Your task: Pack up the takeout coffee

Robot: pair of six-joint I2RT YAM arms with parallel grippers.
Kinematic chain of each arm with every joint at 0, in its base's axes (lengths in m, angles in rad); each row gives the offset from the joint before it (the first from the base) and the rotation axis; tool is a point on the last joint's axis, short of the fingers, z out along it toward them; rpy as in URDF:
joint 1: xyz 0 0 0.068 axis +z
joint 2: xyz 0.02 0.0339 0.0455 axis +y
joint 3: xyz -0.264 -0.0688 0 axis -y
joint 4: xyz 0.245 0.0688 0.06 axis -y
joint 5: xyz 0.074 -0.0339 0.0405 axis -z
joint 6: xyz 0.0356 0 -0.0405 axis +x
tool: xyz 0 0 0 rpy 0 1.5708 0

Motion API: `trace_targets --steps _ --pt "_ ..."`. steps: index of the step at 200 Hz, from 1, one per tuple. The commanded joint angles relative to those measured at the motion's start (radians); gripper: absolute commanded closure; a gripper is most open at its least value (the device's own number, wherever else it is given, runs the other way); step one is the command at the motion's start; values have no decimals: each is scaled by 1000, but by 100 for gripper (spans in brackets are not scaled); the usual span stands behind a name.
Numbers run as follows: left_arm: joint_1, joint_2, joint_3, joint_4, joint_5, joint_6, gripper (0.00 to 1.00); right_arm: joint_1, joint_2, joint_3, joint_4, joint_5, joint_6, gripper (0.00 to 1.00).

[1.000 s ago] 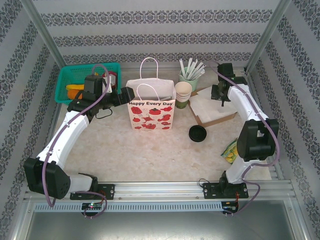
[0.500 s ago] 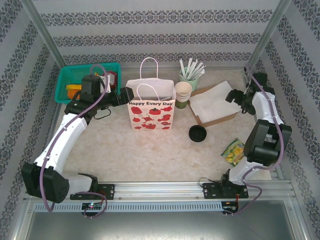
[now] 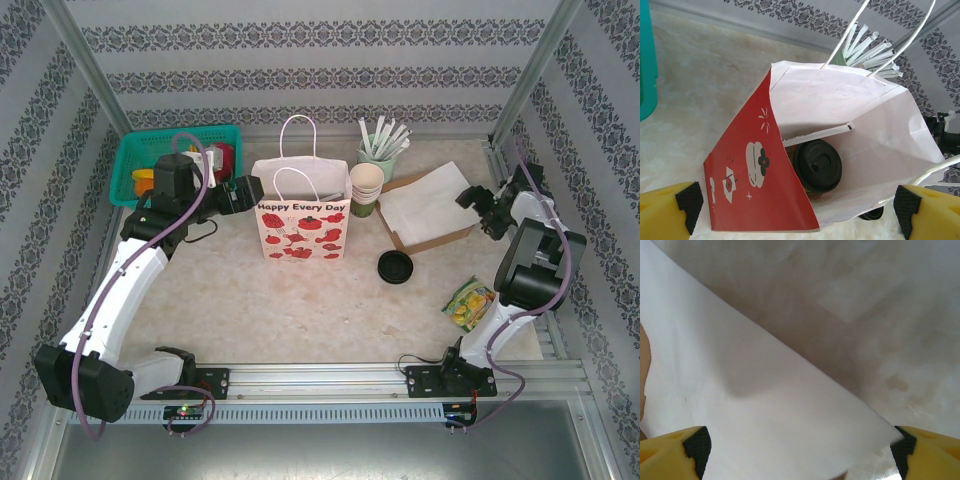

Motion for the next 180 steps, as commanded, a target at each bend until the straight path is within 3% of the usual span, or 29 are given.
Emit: trace_targets --steps 1,31,94,137,180 --pt "-8 -22 -18 39 -23 16 0 6 11 -21 86 -66 -5 17" --pt "-9 -24 -21 41 -26 15 0 9 -12 -46 127 -27 -35 47" --pt "-9 -84 -44 62 4 31 0 34 -130 -95 122 65 -152 85" --pt "-9 -108 -60 54 20 43 0 41 -229 -99 142 33 -185 100" --pt "-8 -144 24 48 69 195 0 113 -446 -51 108 -104 -199 100"
